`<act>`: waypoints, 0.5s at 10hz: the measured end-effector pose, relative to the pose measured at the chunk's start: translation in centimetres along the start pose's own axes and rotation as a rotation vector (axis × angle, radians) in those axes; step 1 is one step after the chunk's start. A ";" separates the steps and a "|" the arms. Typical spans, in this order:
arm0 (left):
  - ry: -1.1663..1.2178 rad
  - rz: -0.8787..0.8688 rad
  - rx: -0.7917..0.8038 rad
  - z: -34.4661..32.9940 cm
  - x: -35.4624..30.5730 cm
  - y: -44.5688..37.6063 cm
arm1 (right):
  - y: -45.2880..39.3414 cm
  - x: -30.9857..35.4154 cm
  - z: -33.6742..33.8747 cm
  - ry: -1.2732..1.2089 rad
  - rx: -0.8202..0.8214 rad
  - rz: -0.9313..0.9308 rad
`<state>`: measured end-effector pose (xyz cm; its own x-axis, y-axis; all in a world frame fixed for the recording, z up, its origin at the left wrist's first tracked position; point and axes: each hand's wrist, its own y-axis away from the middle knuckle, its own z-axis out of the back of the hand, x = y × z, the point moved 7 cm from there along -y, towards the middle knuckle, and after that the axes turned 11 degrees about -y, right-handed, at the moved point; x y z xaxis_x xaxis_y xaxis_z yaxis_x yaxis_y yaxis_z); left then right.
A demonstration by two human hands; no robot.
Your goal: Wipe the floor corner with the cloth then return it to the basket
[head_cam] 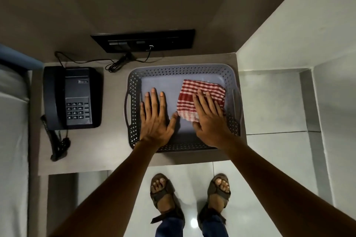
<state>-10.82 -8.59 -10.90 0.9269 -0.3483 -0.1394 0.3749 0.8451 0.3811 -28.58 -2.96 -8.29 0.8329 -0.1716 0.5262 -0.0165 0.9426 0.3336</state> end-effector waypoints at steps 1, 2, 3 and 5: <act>-0.009 0.014 0.005 0.1 -0.1 -0.1 | 0.0 -0.9 0.2 0.043 0.075 0.020; 0.054 0.010 -0.008 0.7 -0.1 0.1 | 0.1 -1.0 0.5 0.018 0.118 0.008; 0.140 0.003 -0.034 1.9 0.0 0.7 | 0.2 0.0 1.3 -0.134 0.094 -0.044; 0.179 0.027 -0.117 8.6 -0.3 3.6 | 2.2 4.8 7.1 -0.314 -0.075 -0.058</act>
